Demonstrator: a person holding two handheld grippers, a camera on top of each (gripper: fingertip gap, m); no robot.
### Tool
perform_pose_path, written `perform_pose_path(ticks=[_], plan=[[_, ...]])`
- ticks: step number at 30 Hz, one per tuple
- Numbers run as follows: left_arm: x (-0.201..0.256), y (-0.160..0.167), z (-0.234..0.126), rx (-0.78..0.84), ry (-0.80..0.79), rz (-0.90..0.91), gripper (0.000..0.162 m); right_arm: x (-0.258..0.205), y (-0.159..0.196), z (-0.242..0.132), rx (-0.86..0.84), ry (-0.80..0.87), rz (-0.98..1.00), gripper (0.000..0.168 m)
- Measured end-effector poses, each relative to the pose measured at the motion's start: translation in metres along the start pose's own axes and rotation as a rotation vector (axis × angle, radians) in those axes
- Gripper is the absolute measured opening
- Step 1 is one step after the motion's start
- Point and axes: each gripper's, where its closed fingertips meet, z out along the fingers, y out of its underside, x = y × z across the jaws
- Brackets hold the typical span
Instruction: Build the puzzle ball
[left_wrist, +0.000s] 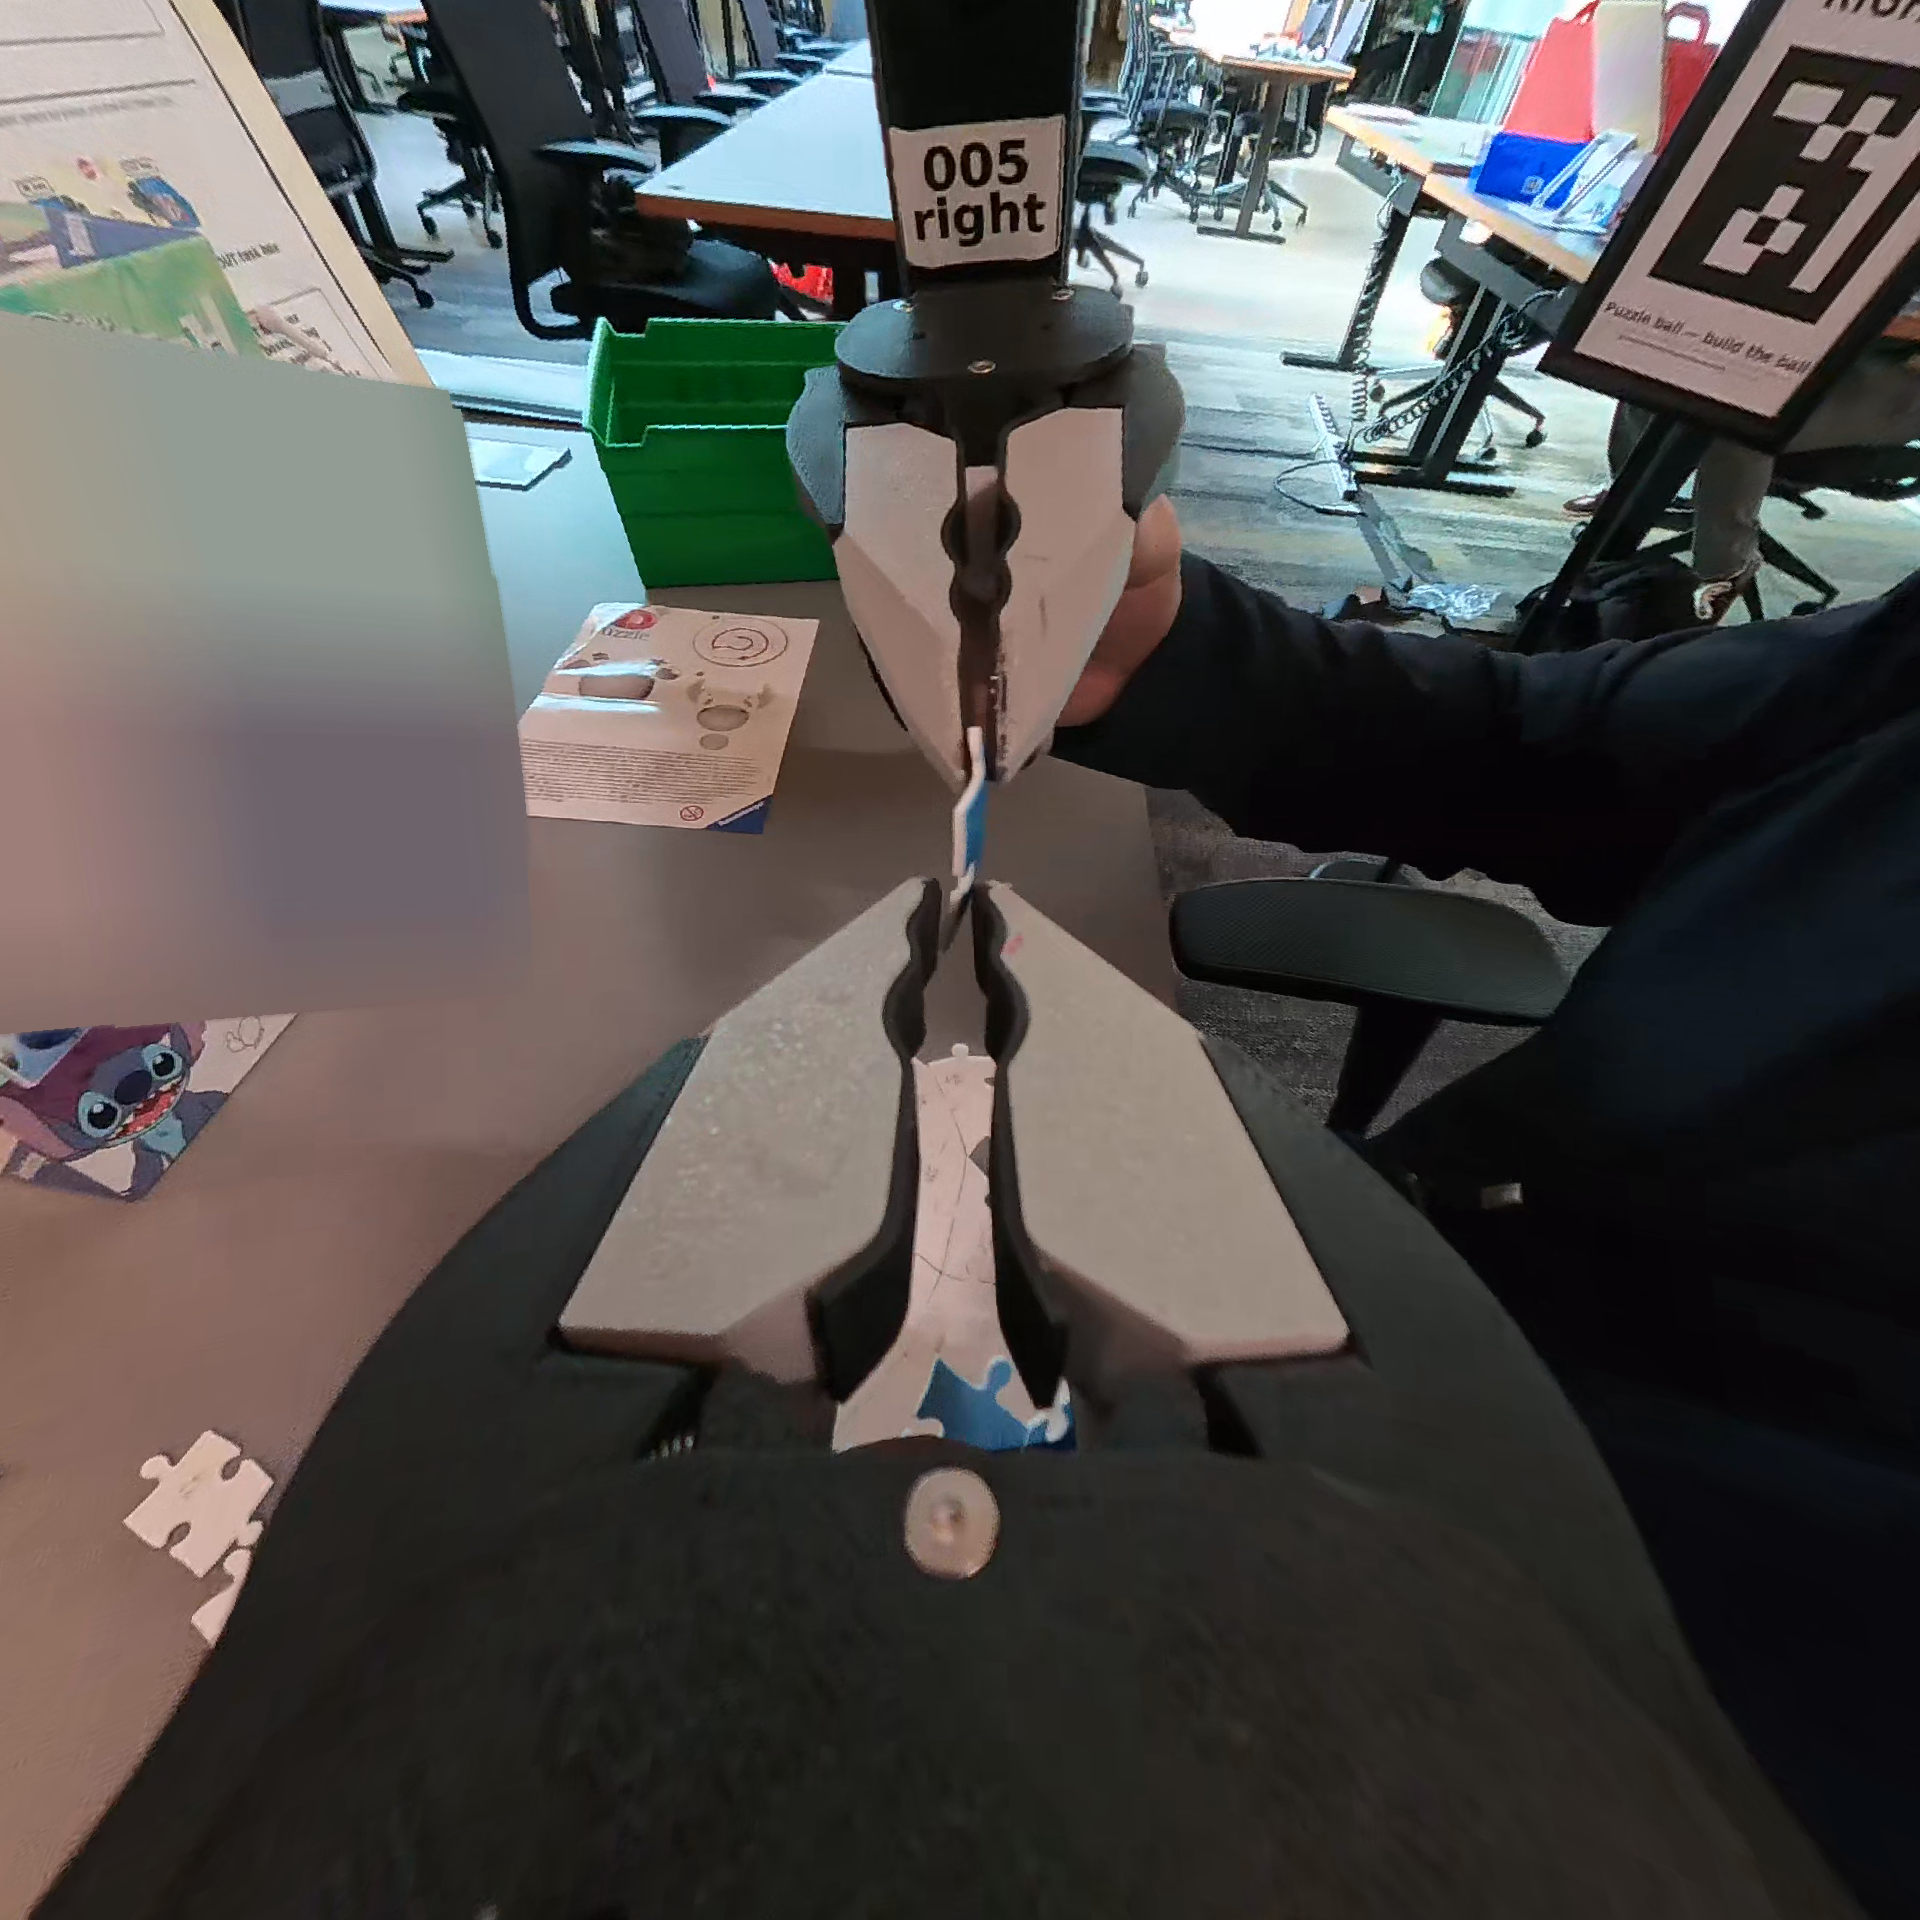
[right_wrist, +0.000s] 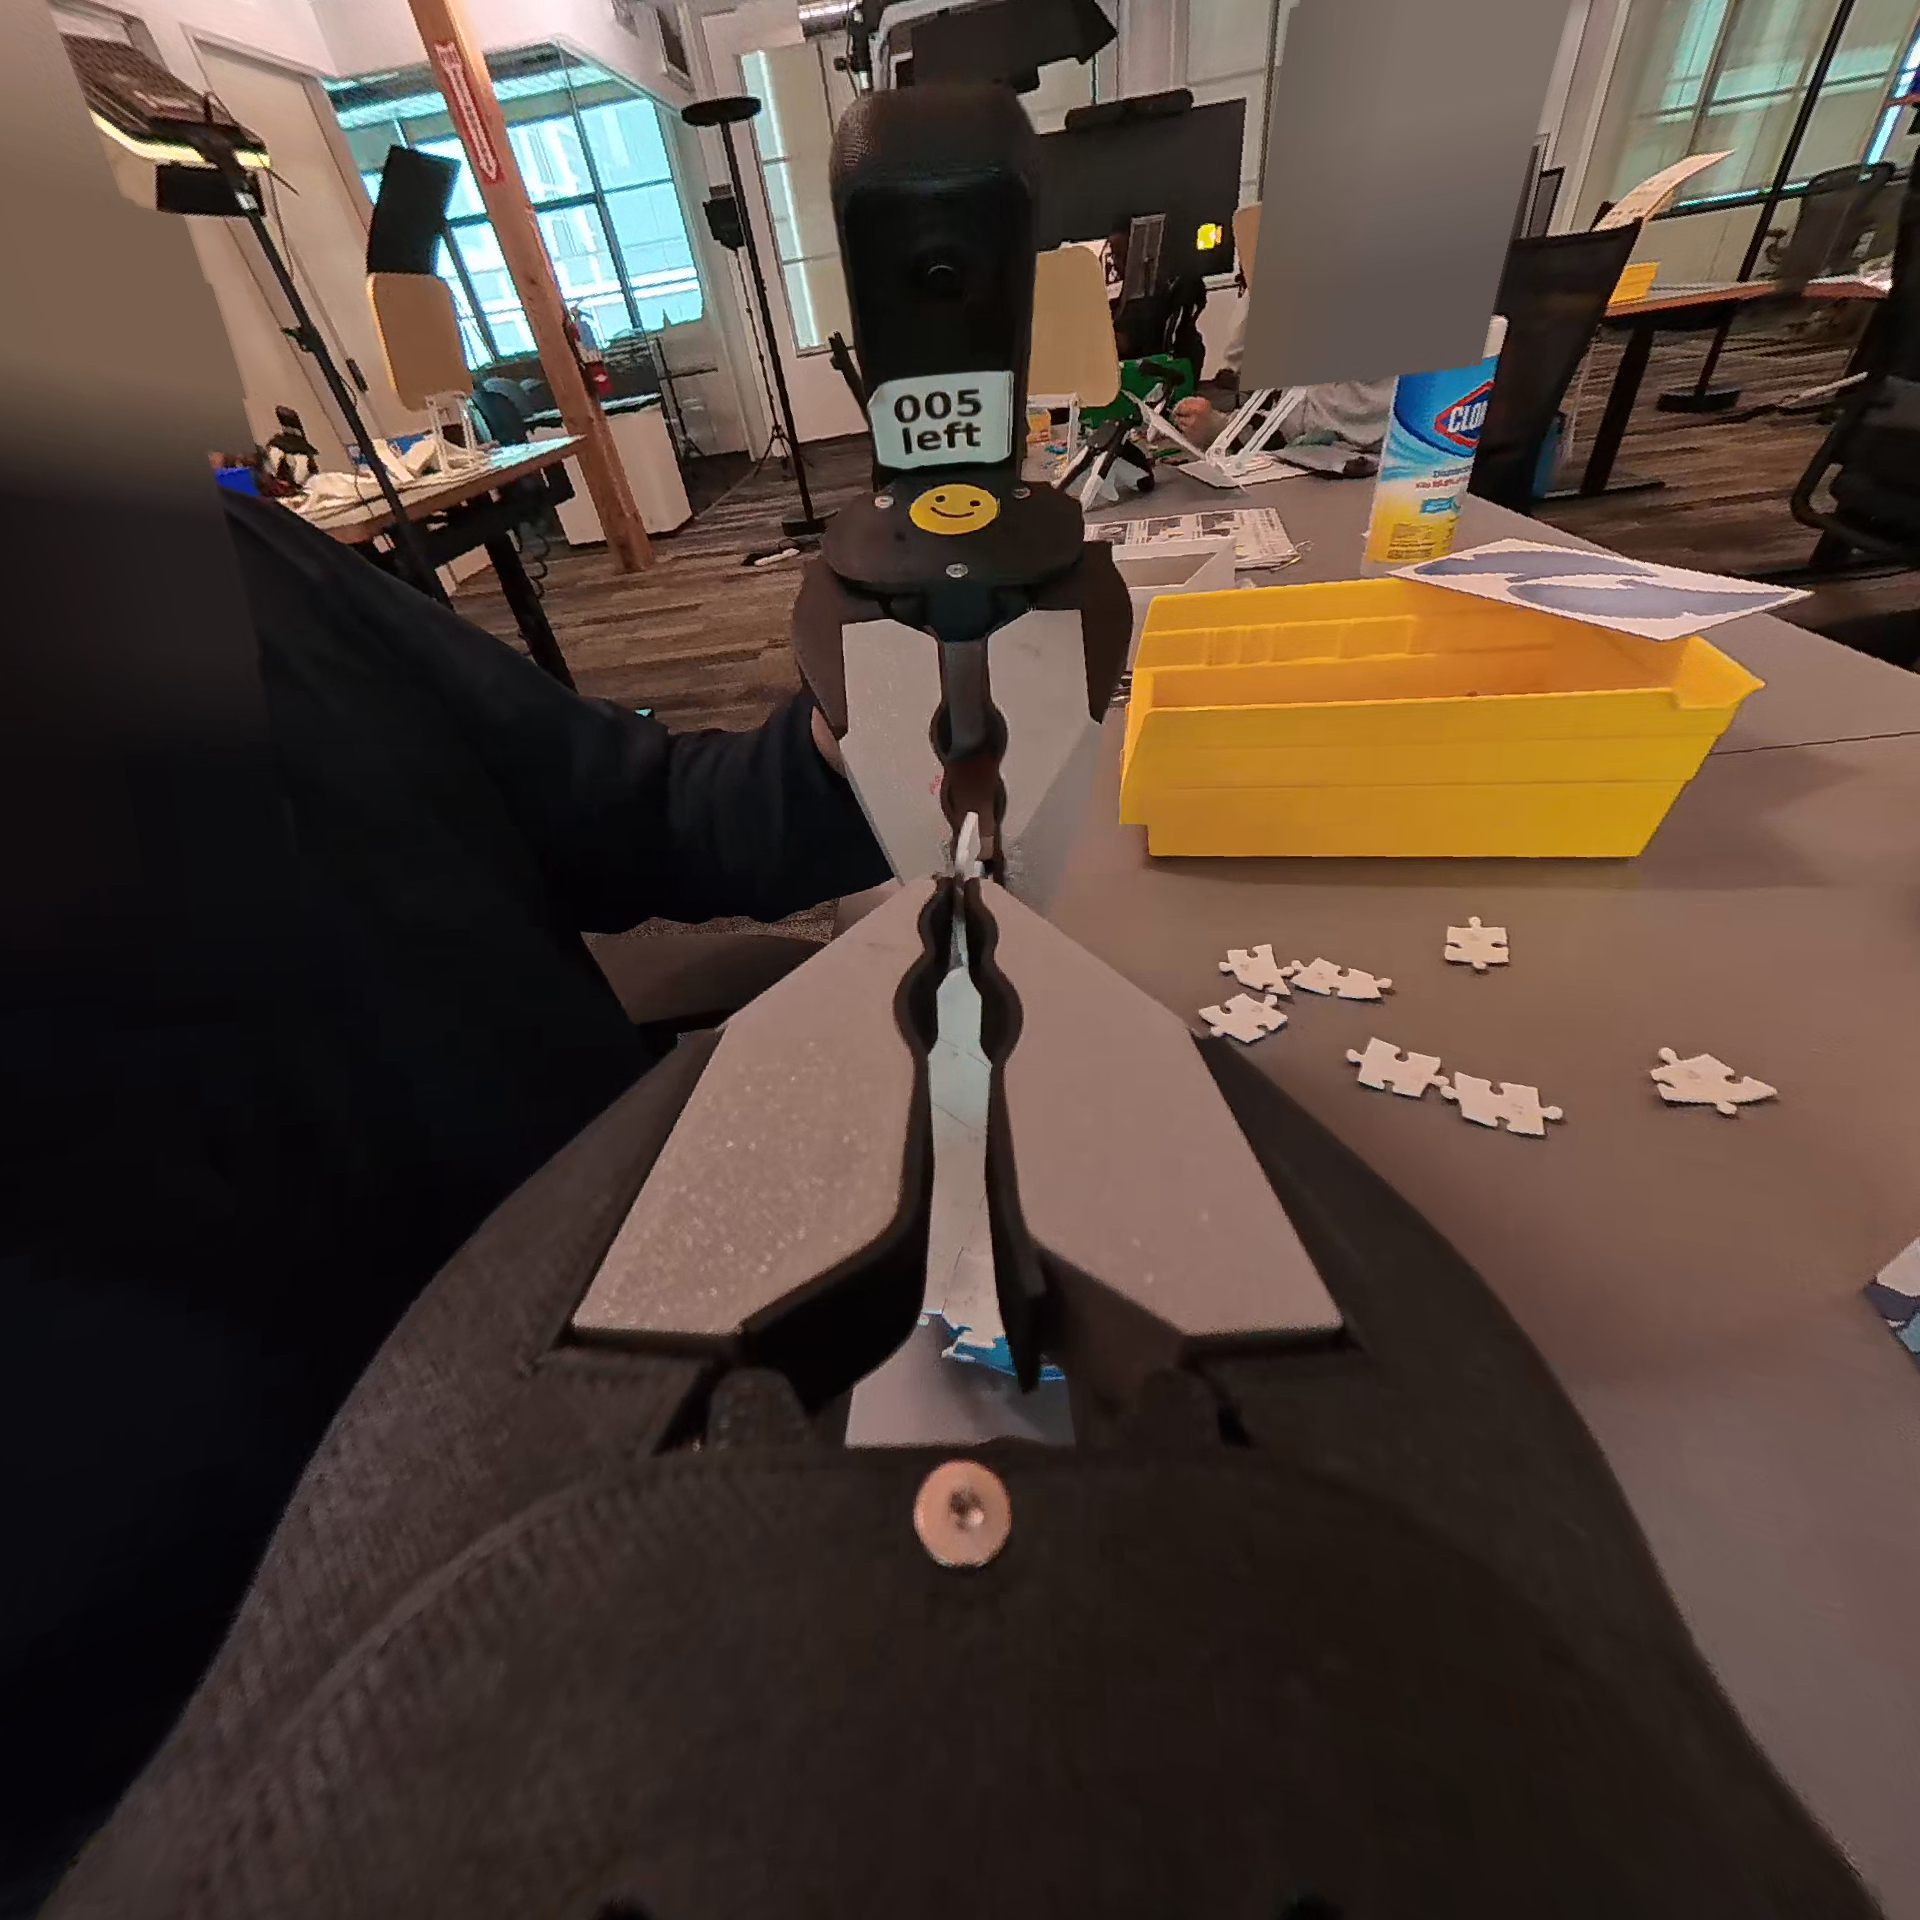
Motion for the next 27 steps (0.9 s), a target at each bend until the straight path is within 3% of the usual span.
perform_pose_path(ticks=[4,7,11,15,27], plan=[[-0.017,0.009,0.0,-0.064,-0.174,0.116,0.0,0.027,0.015,-0.005,-0.068,0.178,0.123,0.0],[-0.027,0.017,-0.003,-0.143,-0.33,0.267,0.0,0.029,0.025,-0.009,-0.09,0.275,0.19,0.031],[-0.024,0.026,-0.001,-0.21,-0.463,0.495,0.0,0.017,0.031,0.0,-0.053,0.326,0.202,0.041],[-0.021,0.029,-0.001,-0.24,-0.601,0.705,0.0,0.008,0.041,0.006,-0.025,0.37,0.223,0.043],[-0.017,0.033,0.002,-0.301,-0.761,1.077,0.0,0.004,0.046,0.01,-0.047,0.482,0.132,0.033]])
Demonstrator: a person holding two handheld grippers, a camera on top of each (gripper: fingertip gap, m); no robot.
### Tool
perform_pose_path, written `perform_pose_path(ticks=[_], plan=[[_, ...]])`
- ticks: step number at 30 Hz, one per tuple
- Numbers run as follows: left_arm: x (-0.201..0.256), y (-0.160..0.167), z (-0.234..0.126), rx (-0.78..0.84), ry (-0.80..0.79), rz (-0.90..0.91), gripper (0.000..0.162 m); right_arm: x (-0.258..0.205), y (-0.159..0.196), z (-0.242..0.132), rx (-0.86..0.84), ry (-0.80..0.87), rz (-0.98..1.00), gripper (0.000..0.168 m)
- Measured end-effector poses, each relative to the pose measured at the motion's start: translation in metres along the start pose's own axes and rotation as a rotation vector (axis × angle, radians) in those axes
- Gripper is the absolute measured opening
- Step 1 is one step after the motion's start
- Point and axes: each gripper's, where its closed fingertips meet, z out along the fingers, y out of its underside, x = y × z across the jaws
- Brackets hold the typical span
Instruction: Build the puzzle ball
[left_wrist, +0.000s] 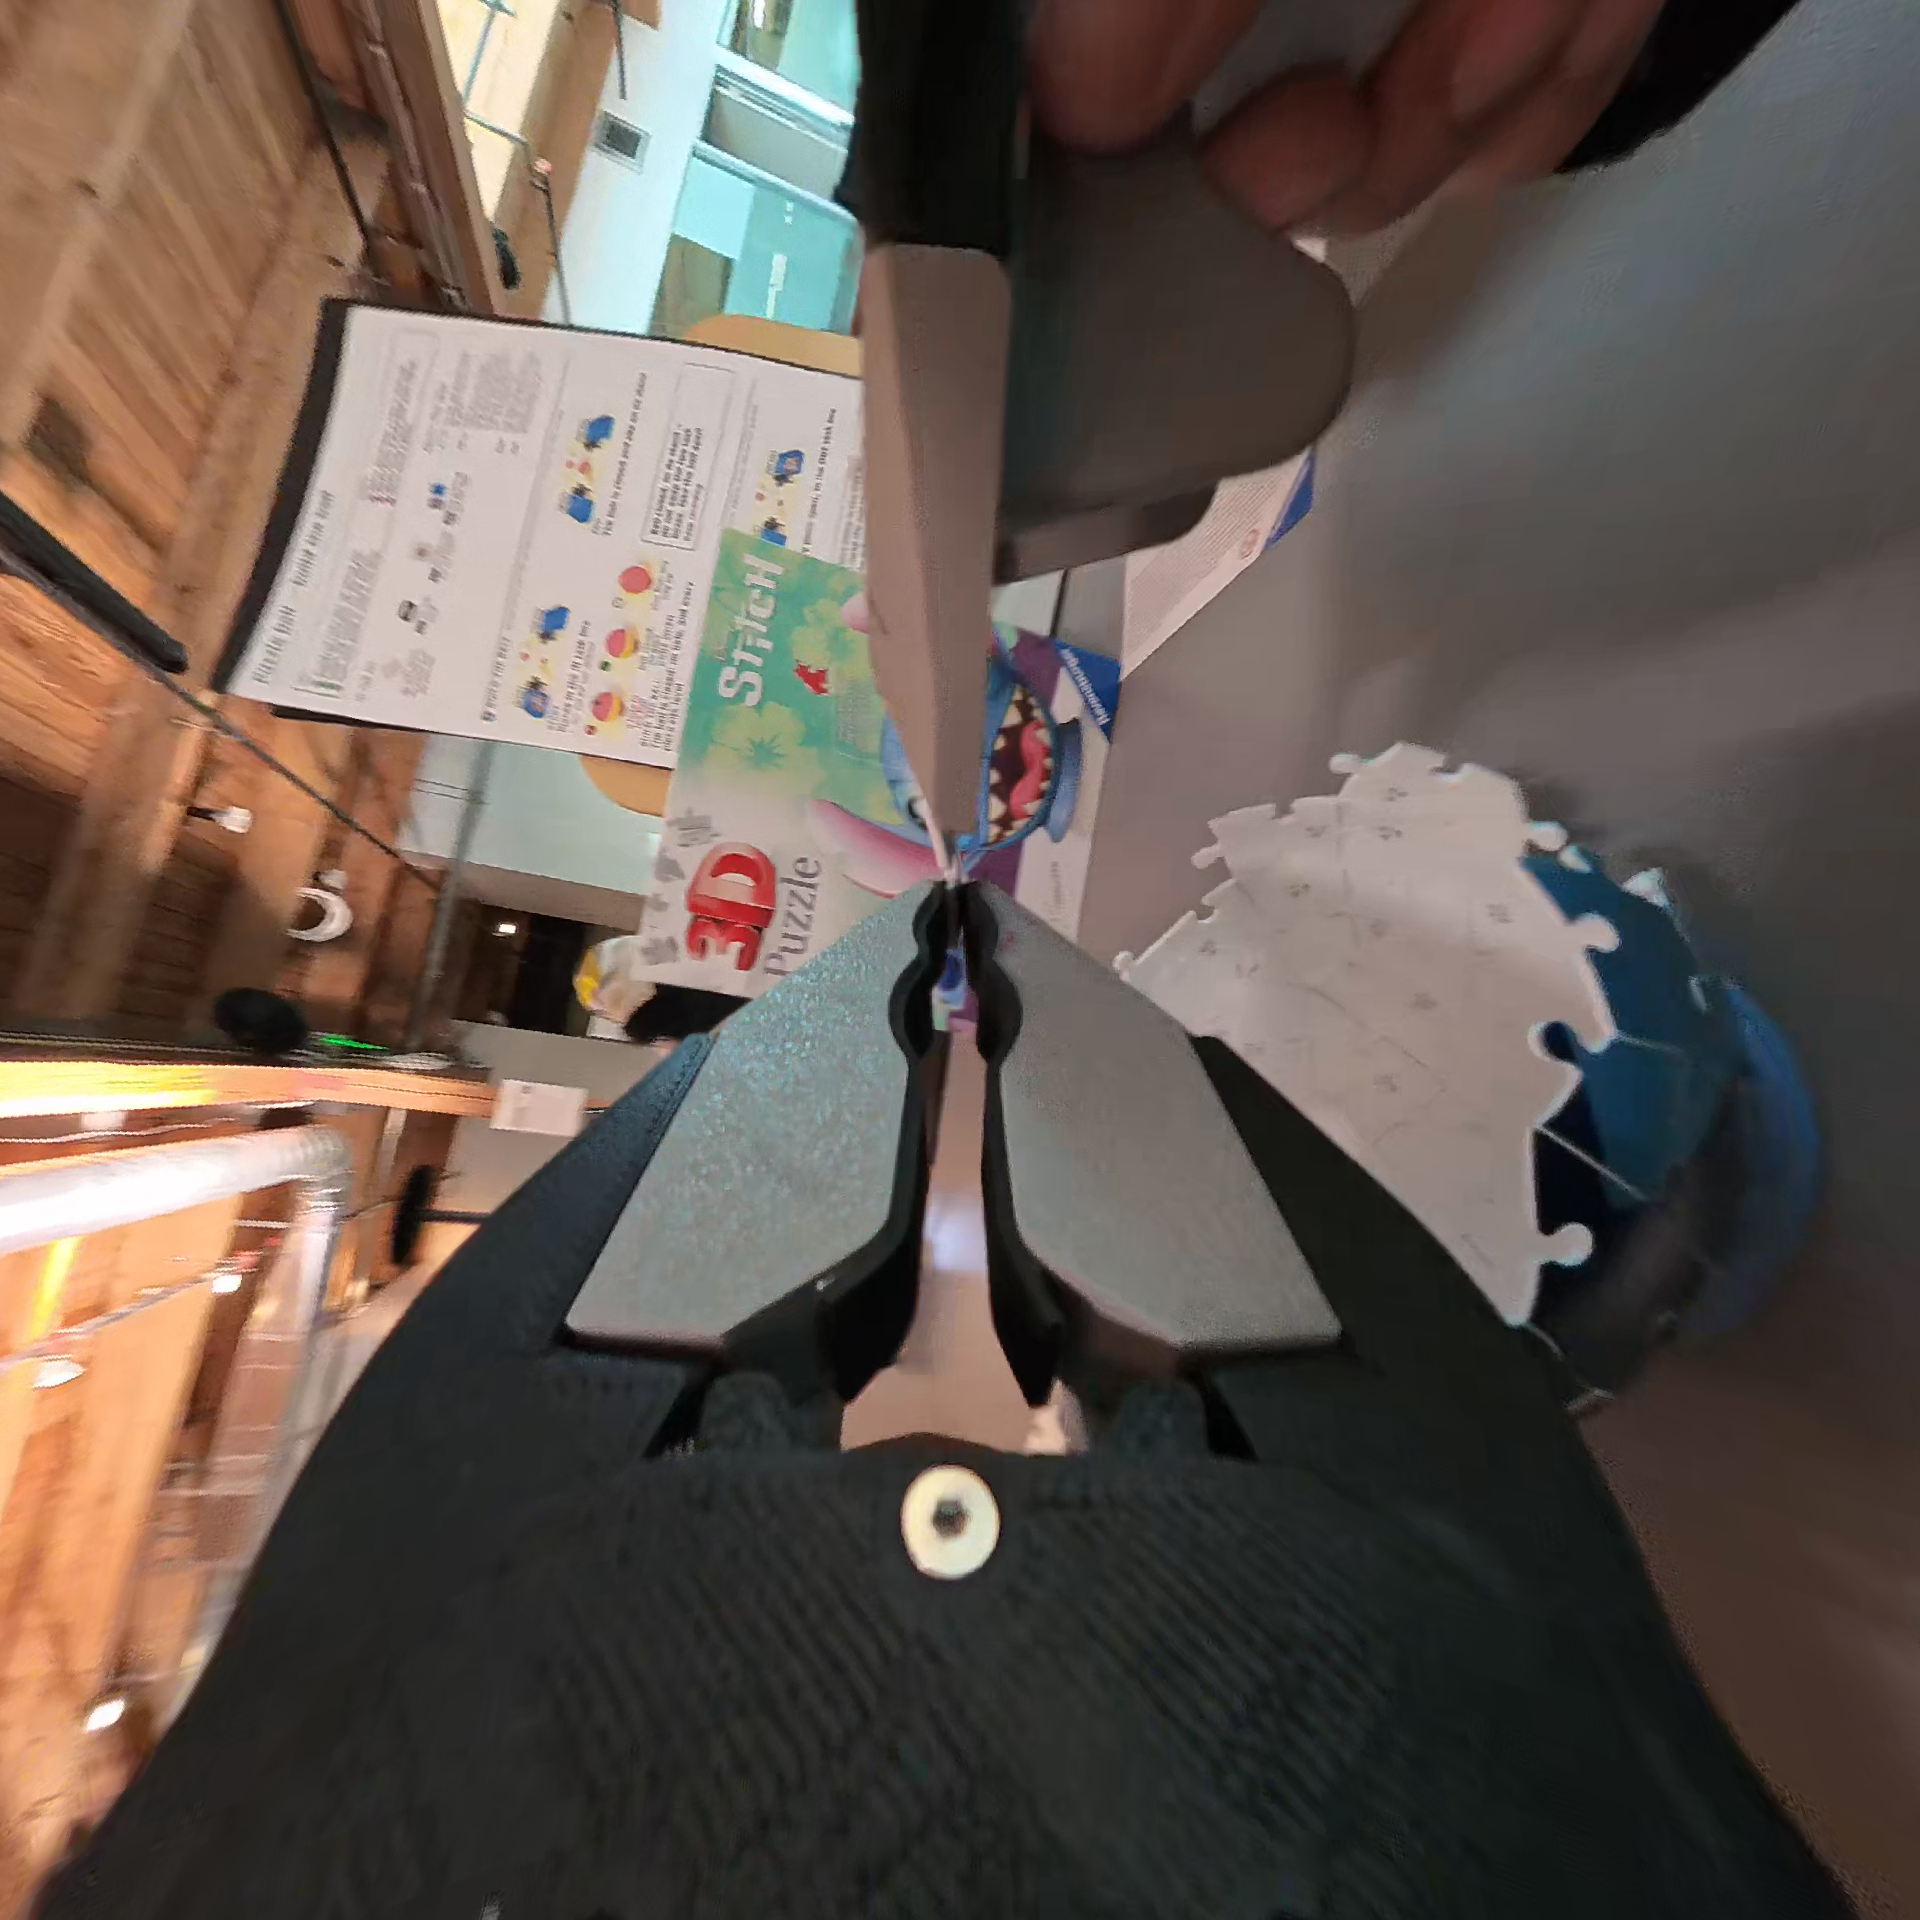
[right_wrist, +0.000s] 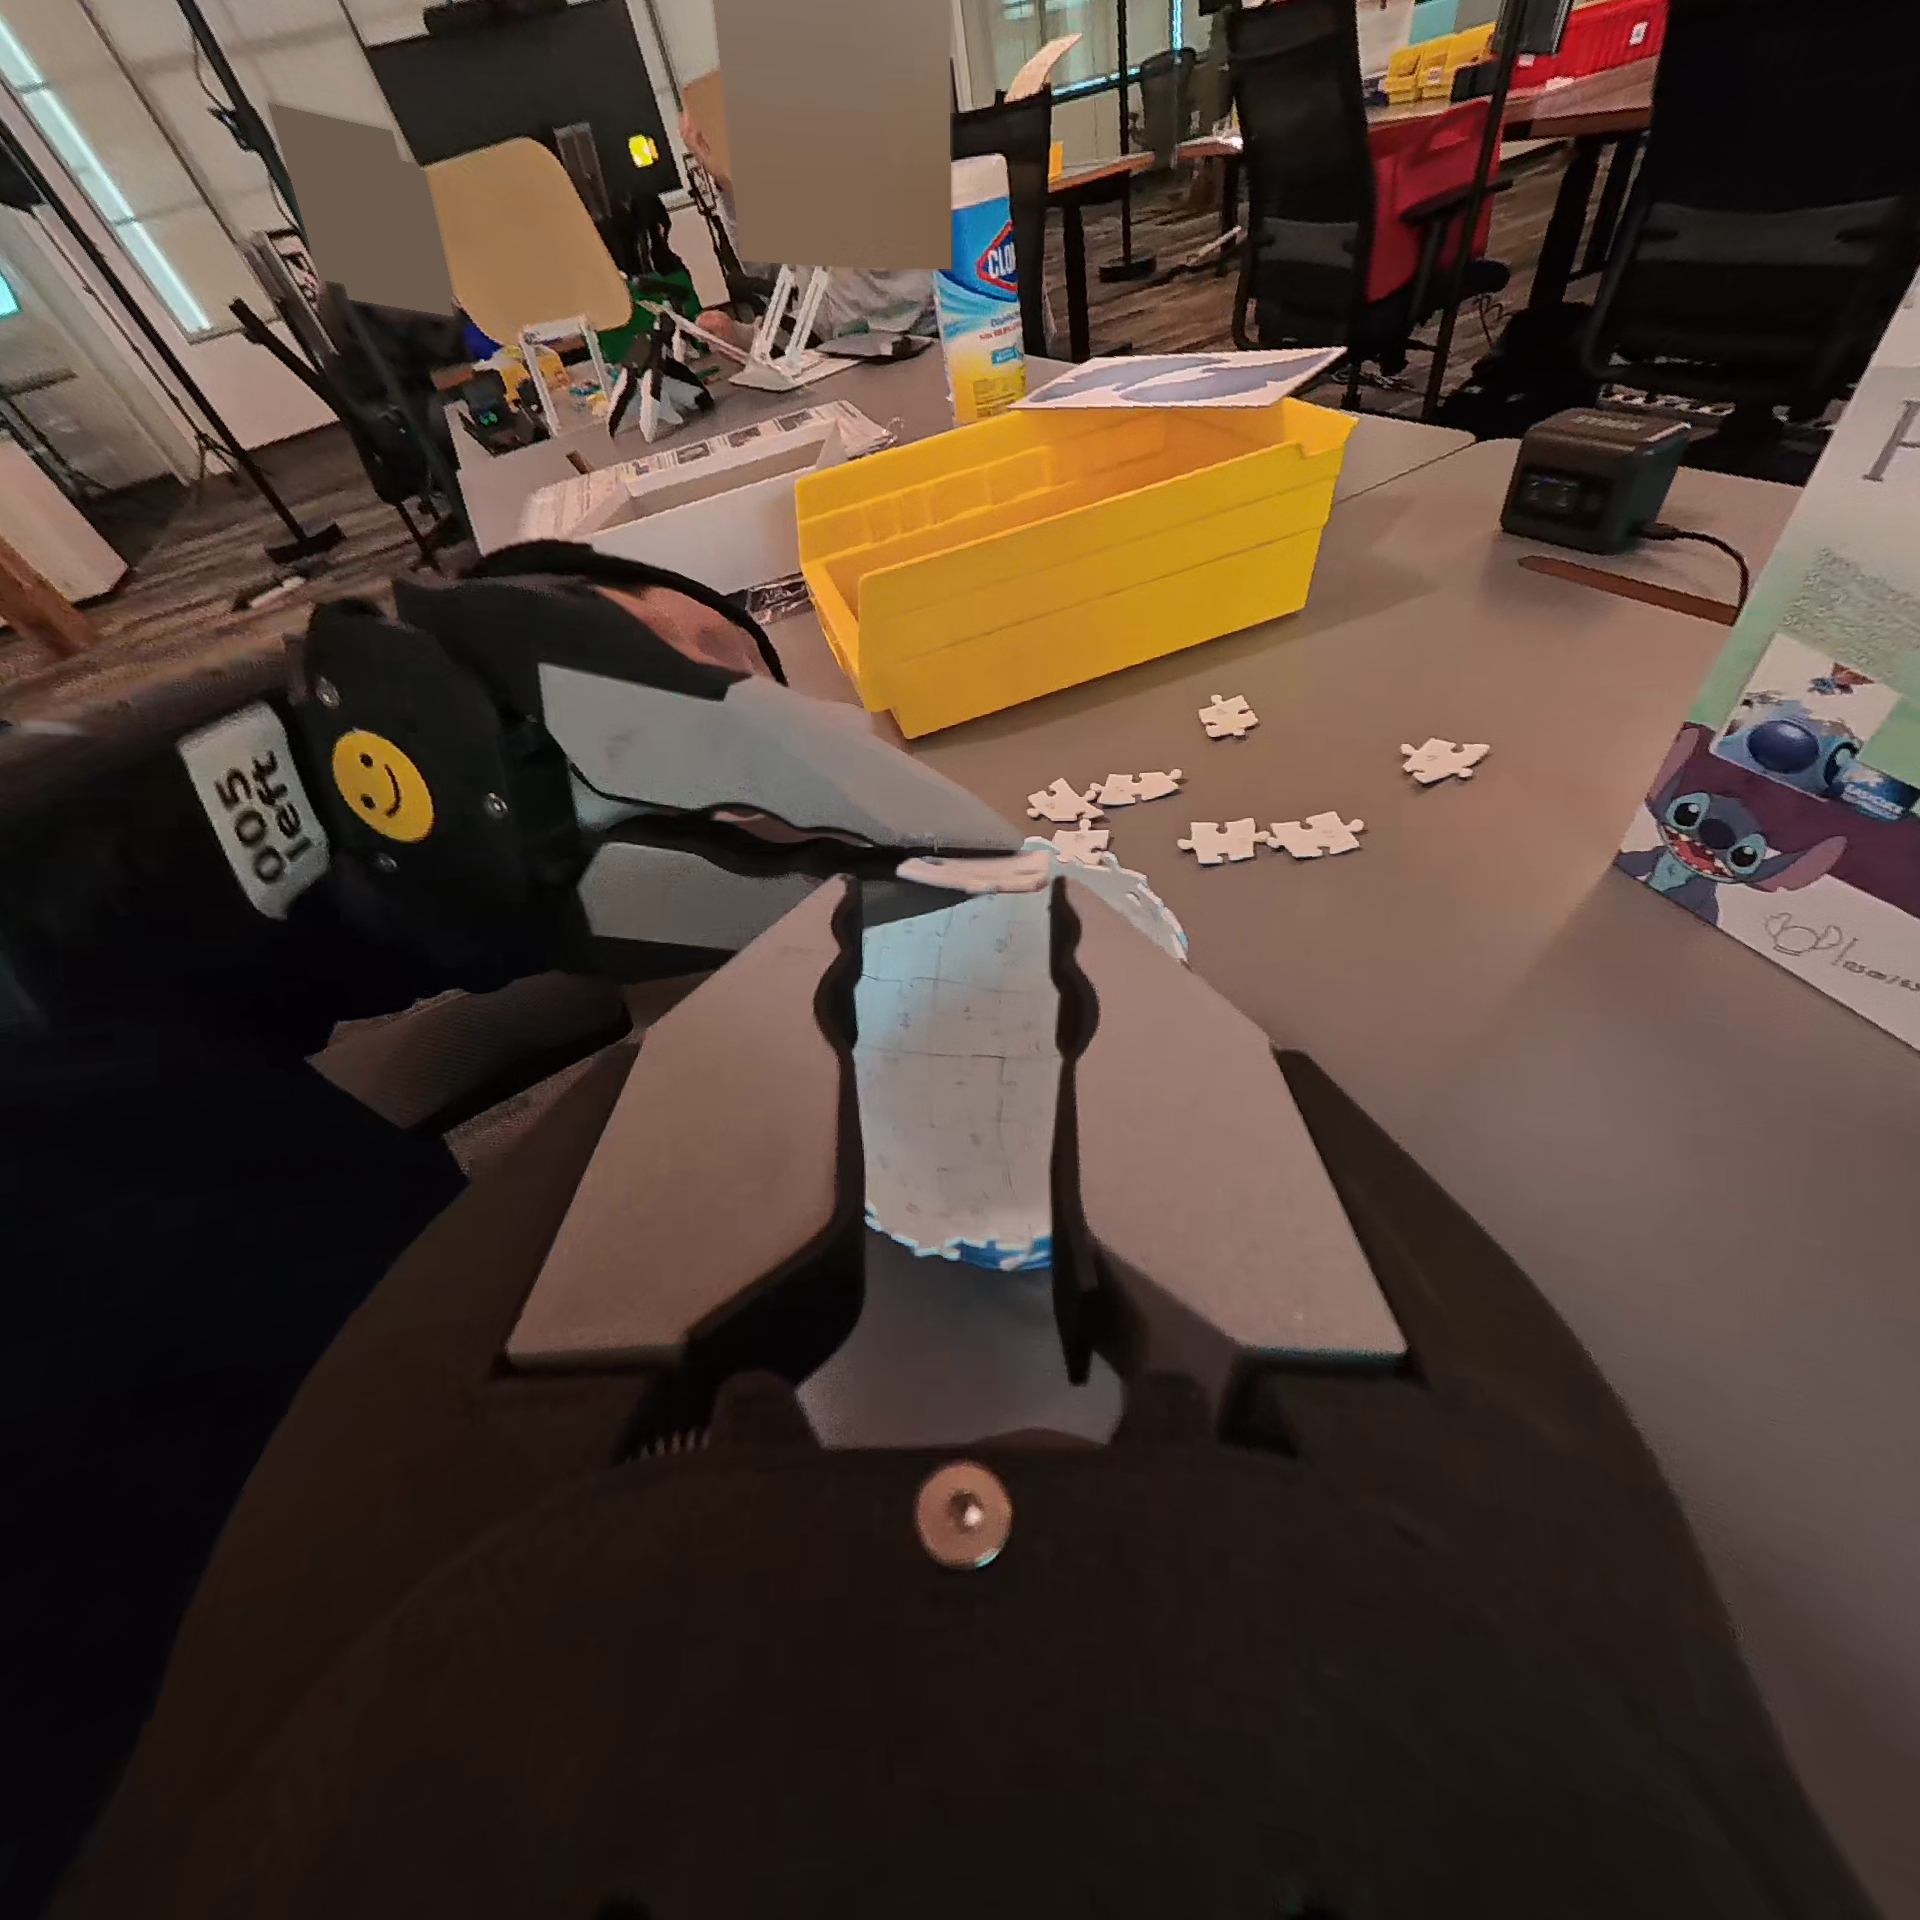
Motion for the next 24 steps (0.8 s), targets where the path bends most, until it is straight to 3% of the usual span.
perform_pose_path(ticks=[2,7,11,24], plan=[[-0.0004,-0.0009,-0.0011,-0.006,-0.043,0.061,0.0,0.0016,-0.0011,-0.0015,0.009,0.017,-0.009,0.025],[0.0022,0.0023,0.0002,-0.021,-0.059,0.107,0.0,0.0014,0.0011,-0.0029,0.002,0.044,-0.065,0.027],[0.0032,0.0003,-0.0002,-0.007,-0.065,0.127,0.0,0.007,0.0013,-0.0069,-0.001,0.085,-0.1,0.011],[0.0081,-0.0026,0.0021,0.005,-0.009,0.053,0.001,0.0071,0.0057,-0.0101,-0.061,0.17,-0.234,0.009]])
